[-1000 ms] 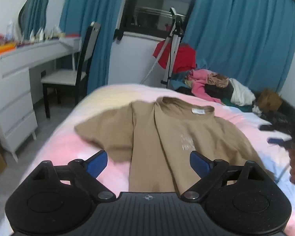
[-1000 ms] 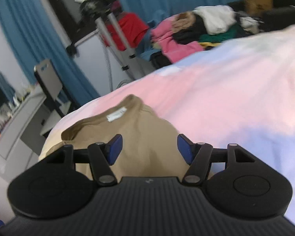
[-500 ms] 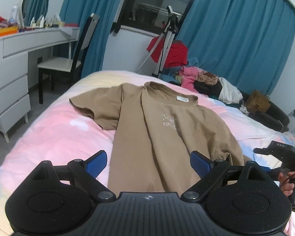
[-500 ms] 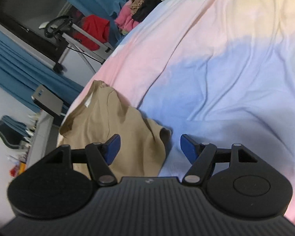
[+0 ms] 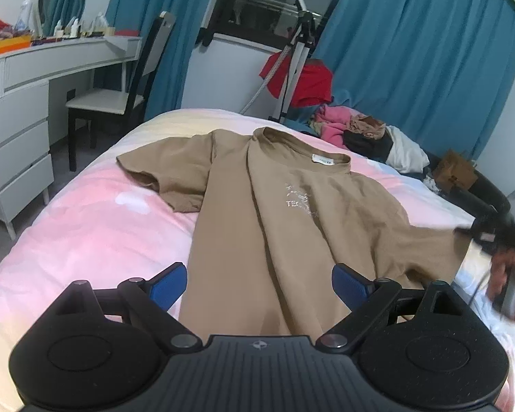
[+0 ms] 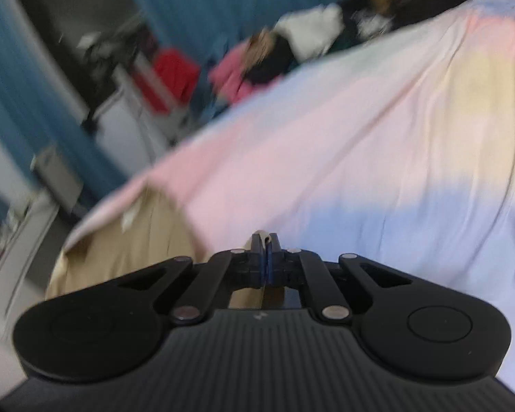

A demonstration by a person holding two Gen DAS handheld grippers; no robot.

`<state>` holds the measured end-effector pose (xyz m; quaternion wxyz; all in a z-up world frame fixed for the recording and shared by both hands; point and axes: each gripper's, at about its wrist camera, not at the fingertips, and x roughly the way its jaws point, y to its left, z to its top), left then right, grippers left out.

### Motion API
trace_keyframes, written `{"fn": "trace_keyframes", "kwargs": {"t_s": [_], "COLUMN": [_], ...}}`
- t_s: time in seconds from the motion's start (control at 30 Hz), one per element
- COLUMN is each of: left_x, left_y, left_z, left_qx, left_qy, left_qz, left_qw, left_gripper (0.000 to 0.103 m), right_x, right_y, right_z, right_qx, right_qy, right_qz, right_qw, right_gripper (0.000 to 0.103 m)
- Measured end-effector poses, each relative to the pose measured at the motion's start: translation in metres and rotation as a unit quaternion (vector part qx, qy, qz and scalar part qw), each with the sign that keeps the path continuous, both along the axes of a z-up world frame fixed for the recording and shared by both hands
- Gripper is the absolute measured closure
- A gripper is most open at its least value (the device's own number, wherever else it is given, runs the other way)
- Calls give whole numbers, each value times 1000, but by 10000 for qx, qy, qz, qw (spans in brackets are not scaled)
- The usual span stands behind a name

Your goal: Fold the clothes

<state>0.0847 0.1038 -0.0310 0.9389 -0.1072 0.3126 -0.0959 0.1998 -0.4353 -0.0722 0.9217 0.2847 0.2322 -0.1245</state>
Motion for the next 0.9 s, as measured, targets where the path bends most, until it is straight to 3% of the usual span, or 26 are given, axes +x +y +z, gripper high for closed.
{"fn": "trace_keyframes", "kwargs": {"t_s": [0.23, 0.33, 0.5, 0.63, 0.73, 0.77, 0.83, 0.87, 0.9], "left_x": [18, 26, 37, 45, 48, 48, 48, 48, 47], "left_y": [0, -1, 1, 4, 7, 8, 9, 9, 10], "left_z": [-2, -4, -13, -16, -15, -14, -12, -12, -11], "left_qx": [-88, 3, 95, 201, 240, 230, 231, 243, 243], "left_qy": [-39, -46, 83, 99, 65, 44, -10, -43, -66], "left_qz": [-86, -100, -108, -30, 2, 8, 33, 54, 75], "left_qw": [9999, 9999, 9999, 9997, 9997, 9997, 9997, 9997, 9997], "left_gripper": [11, 11, 11, 11, 11, 11, 11, 11, 11], "right_x": [58, 85, 115, 116, 111, 107, 95, 86, 77], "right_y": [-38, -50, -59, -49, -37, -33, -23, -16, -10], "right_z": [48, 51, 23, -1, -5, -4, 3, 7, 12], "right_qx": [-1183, -1615, -1963, -2056, -1852, -1802, -1737, -1723, -1708], "right_qy": [86, 262, 546, 403, 246, 232, 157, 73, -11], "right_qz": [-388, -577, -739, -659, -597, -605, -630, -640, -649], "right_qw": [9922, 9848, 9762, 9756, 9806, 9815, 9826, 9829, 9832], "right_gripper": [99, 99, 98, 96, 94, 90, 60, 36, 29]}}
